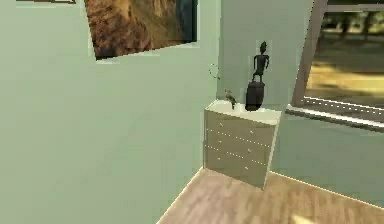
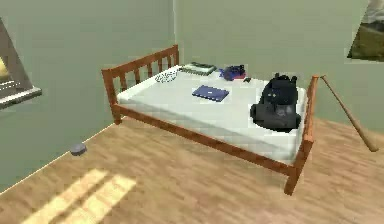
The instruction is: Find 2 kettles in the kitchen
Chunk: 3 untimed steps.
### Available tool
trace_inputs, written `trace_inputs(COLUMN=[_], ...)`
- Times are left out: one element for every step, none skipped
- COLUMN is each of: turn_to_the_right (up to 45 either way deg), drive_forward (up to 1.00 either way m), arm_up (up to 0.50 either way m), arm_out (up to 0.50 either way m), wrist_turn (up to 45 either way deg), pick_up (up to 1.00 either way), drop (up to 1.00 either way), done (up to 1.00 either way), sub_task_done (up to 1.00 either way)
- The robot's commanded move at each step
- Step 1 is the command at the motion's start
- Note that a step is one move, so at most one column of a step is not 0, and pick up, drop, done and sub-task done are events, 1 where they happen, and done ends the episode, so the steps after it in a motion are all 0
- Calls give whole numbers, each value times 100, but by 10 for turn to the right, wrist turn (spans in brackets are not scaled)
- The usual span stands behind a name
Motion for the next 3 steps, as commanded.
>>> trace_inputs(turn_to_the_right=[450, 450, 450], drive_forward=[0, 0, 0], arm_up=[0, 0, 0], arm_out=[0, 0, 0], wrist_turn=[0, 0, 0], pick_up=[0, 0, 0], drop=[0, 0, 0], done=[0, 0, 0], sub_task_done=[0, 0, 0])
